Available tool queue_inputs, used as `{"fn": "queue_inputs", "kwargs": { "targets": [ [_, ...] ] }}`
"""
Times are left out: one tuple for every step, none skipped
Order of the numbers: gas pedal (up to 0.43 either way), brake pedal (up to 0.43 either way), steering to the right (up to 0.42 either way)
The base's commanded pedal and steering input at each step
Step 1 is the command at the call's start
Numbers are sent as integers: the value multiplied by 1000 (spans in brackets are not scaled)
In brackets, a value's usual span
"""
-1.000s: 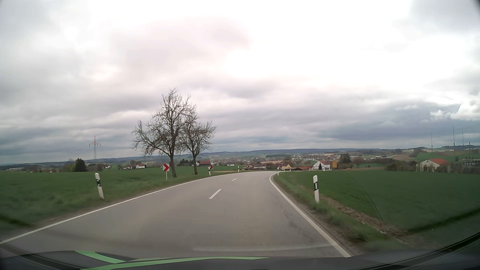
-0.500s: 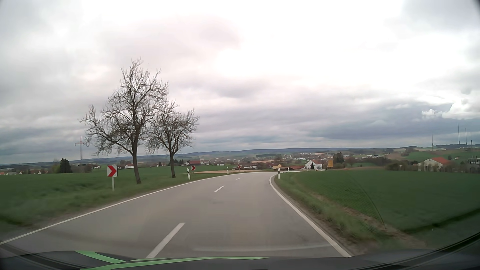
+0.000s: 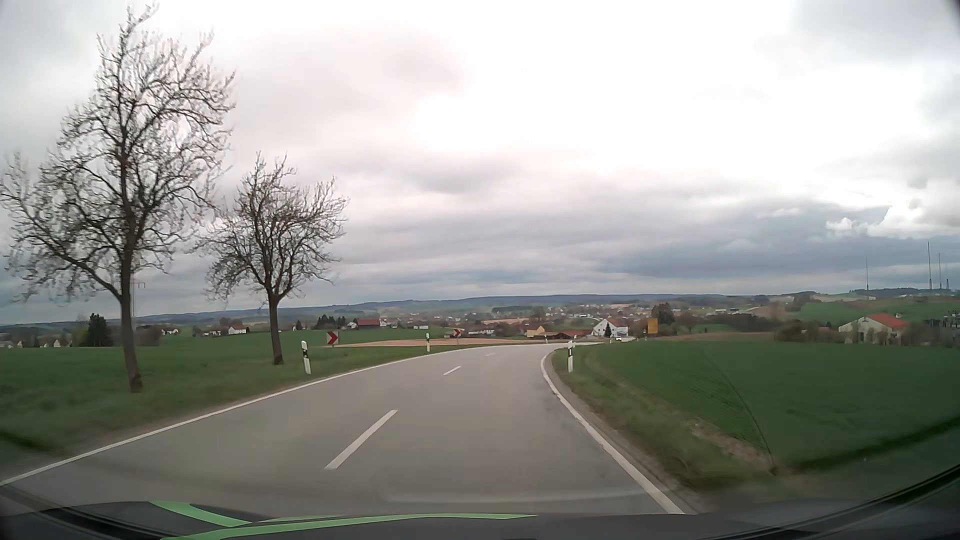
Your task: Follow the waypoints while adhering to traffic rules and regulations
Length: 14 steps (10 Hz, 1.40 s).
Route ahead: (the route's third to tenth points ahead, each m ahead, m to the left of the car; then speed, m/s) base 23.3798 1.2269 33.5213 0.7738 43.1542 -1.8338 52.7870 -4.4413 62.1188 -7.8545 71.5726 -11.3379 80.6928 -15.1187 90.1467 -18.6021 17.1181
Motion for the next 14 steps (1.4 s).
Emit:
{"fn": "queue_inputs", "kwargs": {
  "targets": [
    [79, 0, 19],
    [79, 0, 19],
    [79, 0, 19],
    [79, 0, 19],
    [79, 0, 20],
    [79, 0, 22],
    [79, 0, 25],
    [67, 0, 27],
    [67, 0, 28],
    [67, 0, 30],
    [67, 0, 33],
    [67, 0, 35],
    [67, 0, 35],
    [67, 0, 35]
  ]
}}
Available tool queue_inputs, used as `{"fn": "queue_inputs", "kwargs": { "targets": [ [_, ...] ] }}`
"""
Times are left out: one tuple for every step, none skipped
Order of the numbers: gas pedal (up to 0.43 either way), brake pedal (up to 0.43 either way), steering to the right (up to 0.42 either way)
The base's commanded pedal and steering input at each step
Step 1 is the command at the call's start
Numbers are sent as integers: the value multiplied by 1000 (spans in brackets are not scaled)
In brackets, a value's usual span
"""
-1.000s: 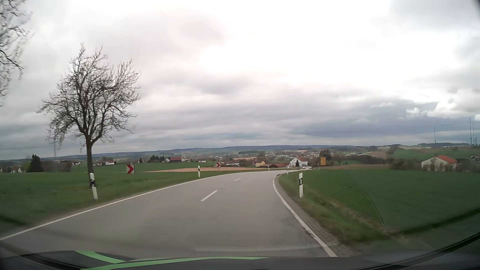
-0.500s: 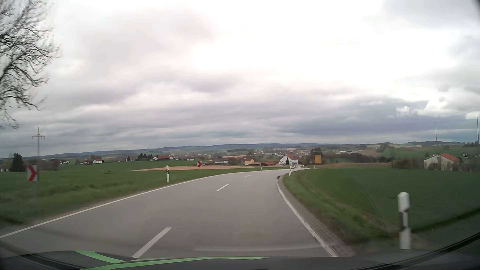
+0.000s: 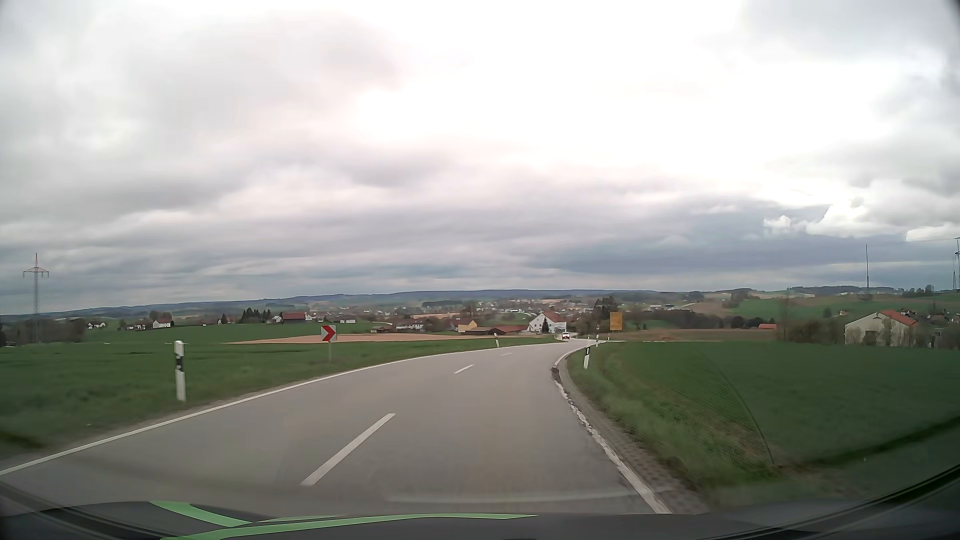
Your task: Follow the waypoints while adhering to traffic rules and regulations
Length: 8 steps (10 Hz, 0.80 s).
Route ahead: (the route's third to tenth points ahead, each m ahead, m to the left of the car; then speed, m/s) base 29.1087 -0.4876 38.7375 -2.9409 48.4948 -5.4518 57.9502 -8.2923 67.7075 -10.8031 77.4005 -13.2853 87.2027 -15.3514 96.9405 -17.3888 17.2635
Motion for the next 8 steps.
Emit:
{"fn": "queue_inputs", "kwargs": {
  "targets": [
    [67, 0, 35],
    [67, 0, 35],
    [59, 0, 38],
    [59, 0, 38],
    [59, 0, 38],
    [59, 0, 38],
    [59, 0, 38],
    [47, 0, 38]
  ]
}}
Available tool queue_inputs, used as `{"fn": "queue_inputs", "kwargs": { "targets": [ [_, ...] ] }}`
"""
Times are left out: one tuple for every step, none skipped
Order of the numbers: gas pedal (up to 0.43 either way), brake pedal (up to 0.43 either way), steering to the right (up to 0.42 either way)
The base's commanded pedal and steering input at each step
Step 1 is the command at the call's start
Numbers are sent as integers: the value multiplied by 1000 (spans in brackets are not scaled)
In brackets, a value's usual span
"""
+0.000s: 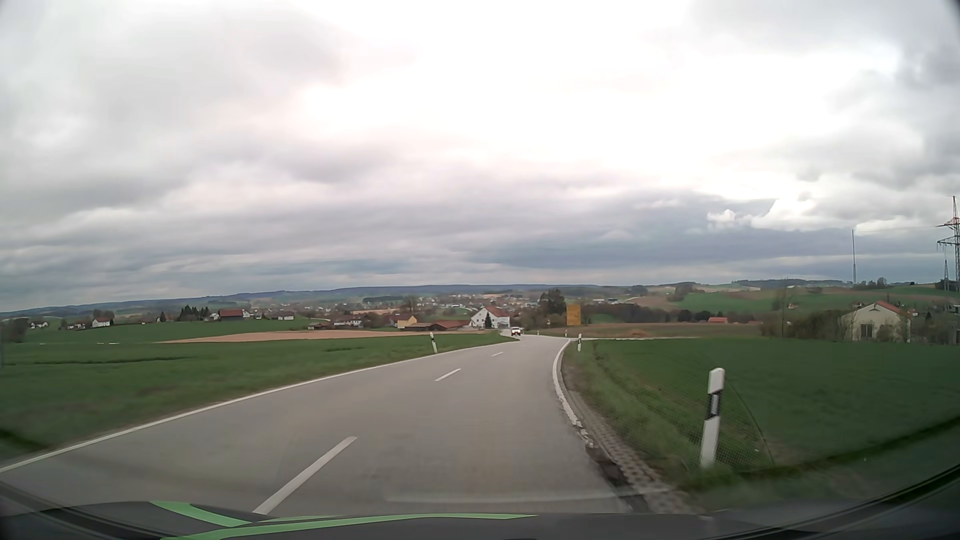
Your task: Follow the waypoints while adhering to traffic rules and regulations
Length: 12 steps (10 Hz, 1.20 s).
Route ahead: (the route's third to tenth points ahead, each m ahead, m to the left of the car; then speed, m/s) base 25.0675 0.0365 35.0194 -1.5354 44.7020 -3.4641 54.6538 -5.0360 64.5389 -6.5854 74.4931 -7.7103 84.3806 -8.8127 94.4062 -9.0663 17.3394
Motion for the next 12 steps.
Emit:
{"fn": "queue_inputs", "kwargs": {
  "targets": [
    [39, 0, 37],
    [39, 0, 35],
    [28, 0, 34],
    [20, 0, 32],
    [0, 0, 31],
    [0, 0, 29],
    [0, 0, 29],
    [0, 0, 29],
    [0, 0, 28],
    [0, 0, 28],
    [0, 0, 27],
    [0, 0, 27]
  ]
}}
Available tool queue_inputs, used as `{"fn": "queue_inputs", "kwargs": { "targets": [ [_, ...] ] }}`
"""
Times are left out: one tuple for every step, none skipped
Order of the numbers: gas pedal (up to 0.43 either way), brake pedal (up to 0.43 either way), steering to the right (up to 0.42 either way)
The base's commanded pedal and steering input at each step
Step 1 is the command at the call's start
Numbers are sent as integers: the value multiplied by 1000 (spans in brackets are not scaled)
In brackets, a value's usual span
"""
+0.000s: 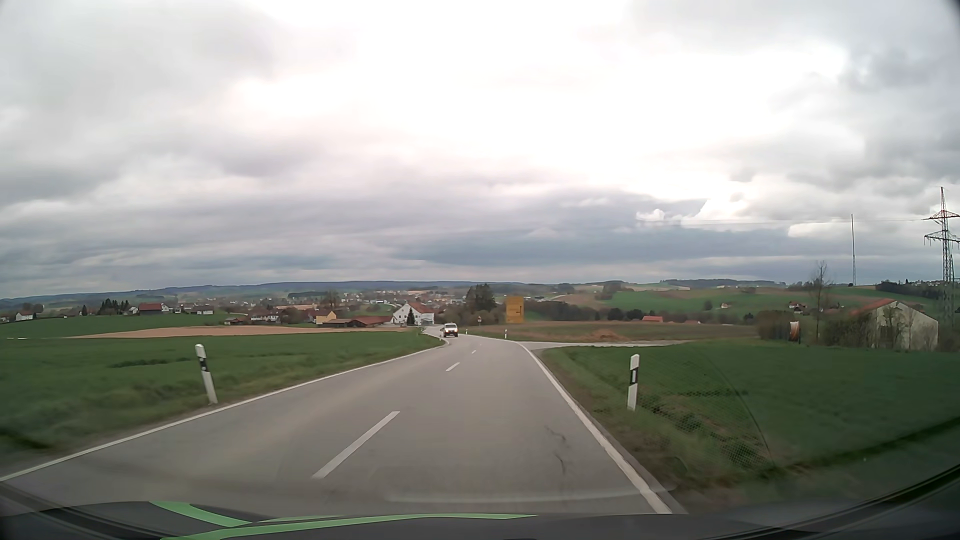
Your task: Follow the waypoints while adhering to traffic rules and regulations
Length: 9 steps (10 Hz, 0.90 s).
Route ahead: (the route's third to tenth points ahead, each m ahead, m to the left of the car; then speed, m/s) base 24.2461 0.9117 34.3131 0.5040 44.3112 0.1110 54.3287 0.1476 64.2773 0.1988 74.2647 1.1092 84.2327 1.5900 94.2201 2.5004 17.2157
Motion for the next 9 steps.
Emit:
{"fn": "queue_inputs", "kwargs": {
  "targets": [
    [0, 0, 26],
    [0, 0, 24],
    [0, 0, 21],
    [0, 0, 19],
    [0, 0, 18],
    [0, 0, 14],
    [0, 0, 8],
    [0, 0, 6],
    [0, 0, 6]
  ]
}}
